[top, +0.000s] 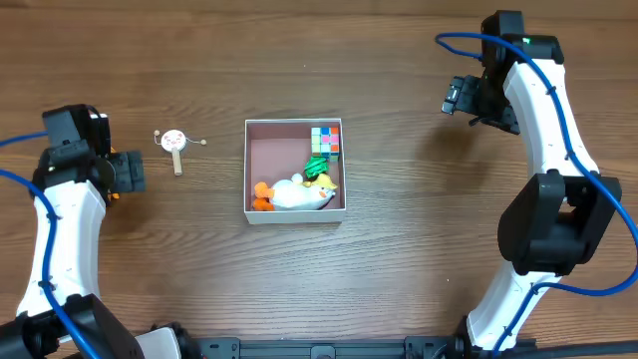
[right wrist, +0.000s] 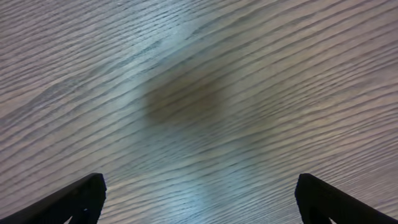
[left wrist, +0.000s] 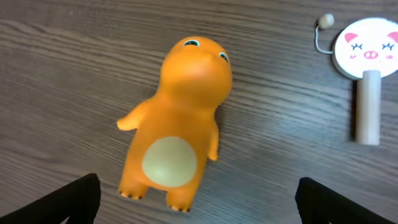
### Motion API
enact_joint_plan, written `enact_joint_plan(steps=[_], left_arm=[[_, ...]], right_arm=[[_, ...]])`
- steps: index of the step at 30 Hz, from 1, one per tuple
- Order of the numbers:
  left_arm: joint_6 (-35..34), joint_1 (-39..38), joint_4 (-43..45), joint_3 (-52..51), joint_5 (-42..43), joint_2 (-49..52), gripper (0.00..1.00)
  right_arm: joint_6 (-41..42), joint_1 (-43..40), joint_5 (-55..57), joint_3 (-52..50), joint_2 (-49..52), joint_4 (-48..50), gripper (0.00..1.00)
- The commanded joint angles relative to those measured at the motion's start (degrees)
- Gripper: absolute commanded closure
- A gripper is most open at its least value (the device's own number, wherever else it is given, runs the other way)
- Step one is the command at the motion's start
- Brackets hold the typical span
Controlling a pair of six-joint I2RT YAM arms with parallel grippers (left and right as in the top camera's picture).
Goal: Pack container
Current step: 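Move the left gripper to the orange dinosaur and grasp it, then carry the orange dinosaur over the box and release it inside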
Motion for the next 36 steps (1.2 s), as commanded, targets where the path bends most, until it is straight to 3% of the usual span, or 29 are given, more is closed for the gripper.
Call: enact_joint_plan(steps=[1, 4, 7, 13, 18, 19, 21, 23, 24, 26, 32, 36], left_arm=[[4.5, 2.2, -0.6, 1.2, 1.1, 0.1, 0.00], [4.0, 6.1, -0.9, 1.2, 2.0, 0.2, 0.00], [3.9, 11.9, -1.7, 1.2, 10.4, 1.8, 0.00], [4.7, 12.0, 0.6, 1.2, 10.6, 9.2, 0.00], [12.1, 12.0, 6.4, 1.2, 10.6, 14.3, 0.00], [13.0, 12.0, 7.5, 1.2, 10.6, 14.4, 0.05], [13.1, 12.0, 9.0, 1.2, 10.6, 14.4, 0.35], [13.0, 12.0, 9.5, 1.2, 10.7, 14.4, 0.44], [13.0, 11.9, 9.5, 1.2, 10.7, 14.4, 0.58], [12.8, 11.9, 9.4, 1.2, 11.8, 14.3, 0.69], [6.6, 5.3, 6.7, 10.1, 22.0, 10.7, 0.68], [-1.4, -5.2, 2.1, 18.4, 23.9, 5.8, 0.64]], right_arm=[[-0.2, 0.1, 0.8, 0.1, -0.2, 0.2, 0.00], [-0.2, 0.1, 0.8, 0.1, -0.2, 0.2, 0.00], [-0.2, 0.1, 0.8, 0.1, -0.2, 0.2, 0.00], [-0.2, 0.1, 0.8, 0.1, -0.2, 0.2, 0.00], [-0.2, 0.1, 0.8, 0.1, -0.2, 0.2, 0.00], [-0.2, 0.1, 0.8, 0.1, -0.2, 0.2, 0.00], [-0.2, 0.1, 0.8, 0.1, -0.2, 0.2, 0.00], [-0.2, 0.1, 0.8, 0.1, -0.2, 0.2, 0.00], [-0.2, 0.1, 0.8, 0.1, -0.2, 0.2, 0.00], [-0.2, 0.1, 0.8, 0.1, -0.2, 0.2, 0.00], [-0.2, 0.1, 0.8, 0.1, -0.2, 0.2, 0.00], [-0.2, 0.1, 0.8, 0.1, -0.2, 0.2, 0.00]])
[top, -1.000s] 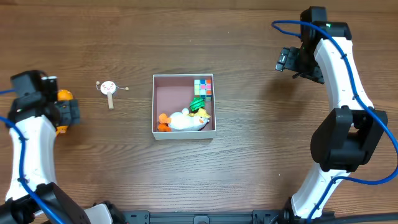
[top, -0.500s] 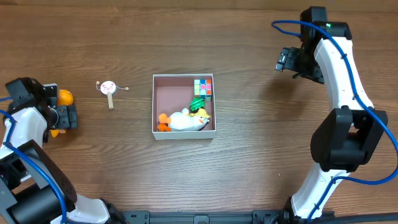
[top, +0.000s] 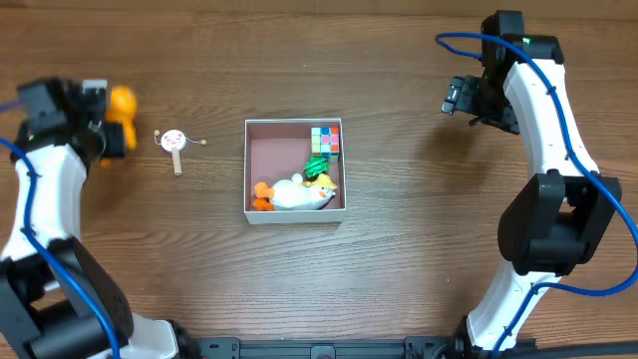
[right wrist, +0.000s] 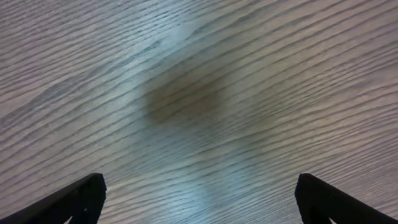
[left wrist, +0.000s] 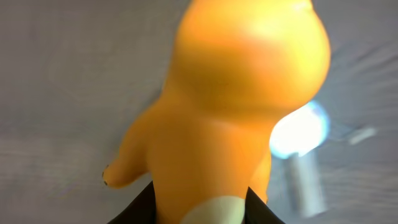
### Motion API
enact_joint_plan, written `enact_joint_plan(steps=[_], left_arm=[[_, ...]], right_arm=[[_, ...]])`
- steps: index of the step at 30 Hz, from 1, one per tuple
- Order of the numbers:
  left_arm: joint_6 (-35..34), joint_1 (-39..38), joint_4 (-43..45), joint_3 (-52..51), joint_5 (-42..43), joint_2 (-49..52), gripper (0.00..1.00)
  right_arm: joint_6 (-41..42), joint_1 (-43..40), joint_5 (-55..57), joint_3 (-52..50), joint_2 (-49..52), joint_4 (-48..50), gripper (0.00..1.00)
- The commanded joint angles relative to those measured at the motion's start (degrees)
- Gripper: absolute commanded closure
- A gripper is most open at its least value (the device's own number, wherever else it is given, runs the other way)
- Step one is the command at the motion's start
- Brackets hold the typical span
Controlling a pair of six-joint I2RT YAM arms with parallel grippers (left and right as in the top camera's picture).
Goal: Pack container
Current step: 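Carry the orange dinosaur over the box and release it inside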
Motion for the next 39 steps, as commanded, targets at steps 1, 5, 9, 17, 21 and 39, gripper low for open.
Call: enact_joint_plan(steps=[1, 5, 9, 17, 21, 39], left_arm=[[-6.2, -8.5, -3.6, 6.3, 5.0, -6.5, 0.65], [-8.1, -21.5, -12.1, 7.0, 5.0, -13.2, 0.65], [-8.2, -33.7, -18.1, 6.5, 4.5, -14.8, 0.68], [-7.2, -37.7, -15.8, 3.6, 4.7, -4.9, 0.60], [-7.1, -37.7, -13.9, 3.6, 6.6, -0.7, 0.58], [-22.1, -32.1, -26.2, 22.0, -12.3, -3.5, 0.00]], right_arm=[[-0.2, 0.1, 0.8, 0.1, -0.2, 0.2, 0.00], [-0.2, 0.1, 0.8, 0.1, -0.2, 0.2, 0.00], [-0.2, 0.1, 0.8, 0.1, -0.2, 0.2, 0.00], [-0.2, 0.1, 0.8, 0.1, -0.2, 0.2, 0.00], [-0.2, 0.1, 0.8, 0.1, -0.2, 0.2, 0.00], [-0.2, 0.1, 0.8, 0.1, -0.2, 0.2, 0.00]])
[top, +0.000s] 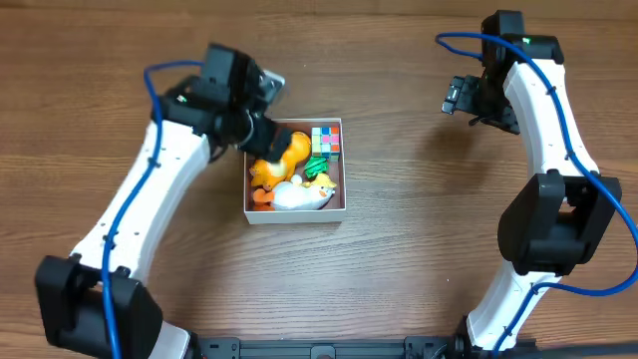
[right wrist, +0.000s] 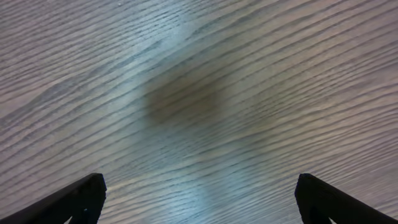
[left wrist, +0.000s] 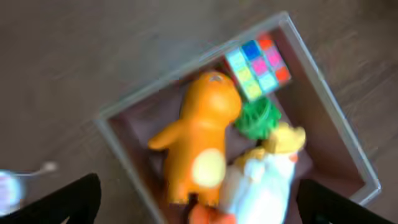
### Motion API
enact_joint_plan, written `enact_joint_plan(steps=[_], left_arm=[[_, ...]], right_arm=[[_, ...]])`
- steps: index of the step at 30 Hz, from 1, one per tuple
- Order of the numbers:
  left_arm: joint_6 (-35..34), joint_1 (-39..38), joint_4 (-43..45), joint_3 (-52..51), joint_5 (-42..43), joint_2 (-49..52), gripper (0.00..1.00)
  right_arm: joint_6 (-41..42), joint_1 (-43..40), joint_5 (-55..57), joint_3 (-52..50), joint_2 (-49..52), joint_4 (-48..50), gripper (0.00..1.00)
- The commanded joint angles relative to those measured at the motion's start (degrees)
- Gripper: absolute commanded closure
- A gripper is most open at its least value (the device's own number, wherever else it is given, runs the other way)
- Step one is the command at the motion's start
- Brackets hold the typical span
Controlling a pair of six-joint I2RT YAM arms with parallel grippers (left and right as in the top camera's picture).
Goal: Pack container
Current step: 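Carry the orange dinosaur over the box and release it inside, then move the left gripper to the pig-face toy and grasp its handle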
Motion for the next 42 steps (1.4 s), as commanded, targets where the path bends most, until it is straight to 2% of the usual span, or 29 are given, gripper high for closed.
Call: enact_joint_plan(steps=[1, 5, 7, 10, 16, 20, 26, 33, 42], left_arm=[[-15.6, 6.0, -6.6, 9.0, -18.9, -4.8, 0.00], [-15.5, 14.3, -14.4, 9.0, -19.2, -7.1, 0.00], [-14.7, 17.2, -14.3, 6.1, -16.9, -6.9, 0.00], [-15.0, 20.2, -8.9, -1.9, -13.1, -6.4, 0.00], [-14.9, 20.5, 3.4, -15.4, -12.9, -3.8, 0.00], [-16.1, 20.5, 6.5, -15.5, -12.0, 2.1, 0.00], [-24.6, 22.1, 10.2, -15.5, -12.7, 7.8, 0.00], [-22.6, 22.7, 12.2, -15.5, -12.3, 13.1, 0.00], [-20.7, 22.7, 16.9, -15.5, -13.9, 14.1, 0.00]], right_arm=[[-0.2, 0.1, 0.8, 0.1, -0.2, 0.2, 0.00], [-0.2, 0.1, 0.8, 0.1, -0.2, 0.2, 0.00], [-0.2, 0.1, 0.8, 0.1, -0.2, 0.2, 0.00], [-0.2, 0.1, 0.8, 0.1, -0.2, 0.2, 0.00], [-0.2, 0.1, 0.8, 0.1, -0.2, 0.2, 0.00], [-0.2, 0.1, 0.8, 0.1, -0.2, 0.2, 0.00], [-0.2, 0.1, 0.8, 0.1, -0.2, 0.2, 0.00], [-0.2, 0.1, 0.8, 0.1, -0.2, 0.2, 0.00], [-0.2, 0.1, 0.8, 0.1, -0.2, 0.2, 0.00]])
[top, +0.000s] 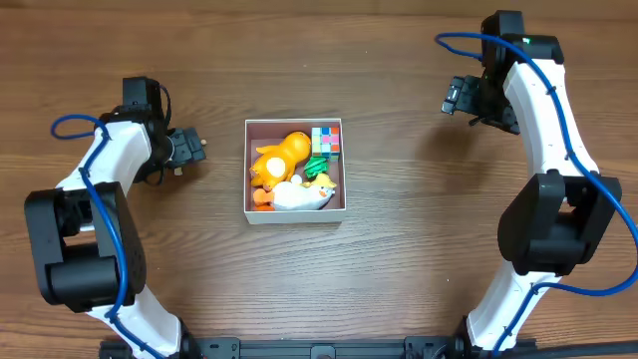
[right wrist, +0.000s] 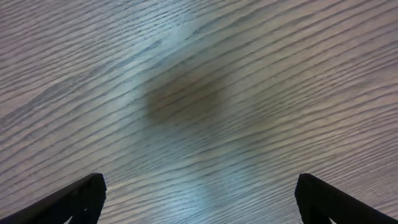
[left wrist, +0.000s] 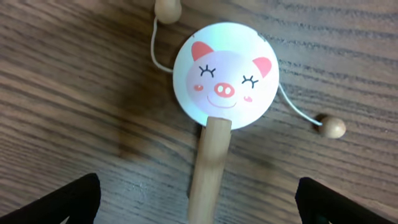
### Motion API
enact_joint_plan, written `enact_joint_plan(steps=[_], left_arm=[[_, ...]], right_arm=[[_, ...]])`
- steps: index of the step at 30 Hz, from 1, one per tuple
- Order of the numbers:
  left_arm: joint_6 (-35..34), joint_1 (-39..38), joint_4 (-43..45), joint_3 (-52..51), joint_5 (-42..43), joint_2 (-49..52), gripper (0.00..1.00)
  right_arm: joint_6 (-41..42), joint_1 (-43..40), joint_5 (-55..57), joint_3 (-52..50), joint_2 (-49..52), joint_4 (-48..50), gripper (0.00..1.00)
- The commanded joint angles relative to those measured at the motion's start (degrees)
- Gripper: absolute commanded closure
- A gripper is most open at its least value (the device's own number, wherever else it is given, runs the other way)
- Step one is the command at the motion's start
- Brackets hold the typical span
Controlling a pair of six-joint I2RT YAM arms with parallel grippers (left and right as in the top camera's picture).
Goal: Pack container
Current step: 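Move the left gripper to the pig-face toy and grasp its handle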
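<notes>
The white box (top: 246, 170) with a pink floor stands mid-table. In it lie an orange dinosaur toy (top: 281, 156), a colour cube (top: 326, 141), a green piece (top: 317, 165) and a white duck toy (top: 299, 194). A pig-face rattle drum (left wrist: 225, 76) with a wooden handle (left wrist: 208, 168) and two beads on strings lies on the table left of the box. My left gripper (left wrist: 199, 202) is open right above it, the handle running between the fingers; in the overhead view the left gripper (top: 184, 150) hides the drum. My right gripper (right wrist: 199, 199) is open over bare wood.
The wooden table (top: 419, 249) carries nothing else in view. My right gripper (top: 461, 97) hangs at the far right, well away from the box.
My left gripper was open over the box with the orange toy lying inside. It is now left of the box, open above the pig drum. The right arm is unchanged.
My left gripper first stood open over the orange toy on the table at the far left. Then it was shut on the toy, lifted. Then it was open over the box with the toy inside. Now it is over the pig drum.
</notes>
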Motion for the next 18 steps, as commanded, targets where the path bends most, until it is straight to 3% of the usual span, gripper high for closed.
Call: enact_joint_plan(steps=[1, 6, 18], left_arm=[[1.3, 0.2, 1.3, -0.2, -1.2, 1.0, 0.00], [-1.7, 0.2, 2.8, -0.2, -2.5, 2.4, 0.00], [-0.4, 0.2, 4.5, -0.2, -1.5, 7.0, 0.00]], right_arm=[[-0.1, 0.1, 0.7, 0.1, -0.2, 0.1, 0.00], [-0.1, 0.1, 0.7, 0.1, -0.2, 0.1, 0.00], [-0.1, 0.1, 0.7, 0.1, -0.2, 0.1, 0.00]])
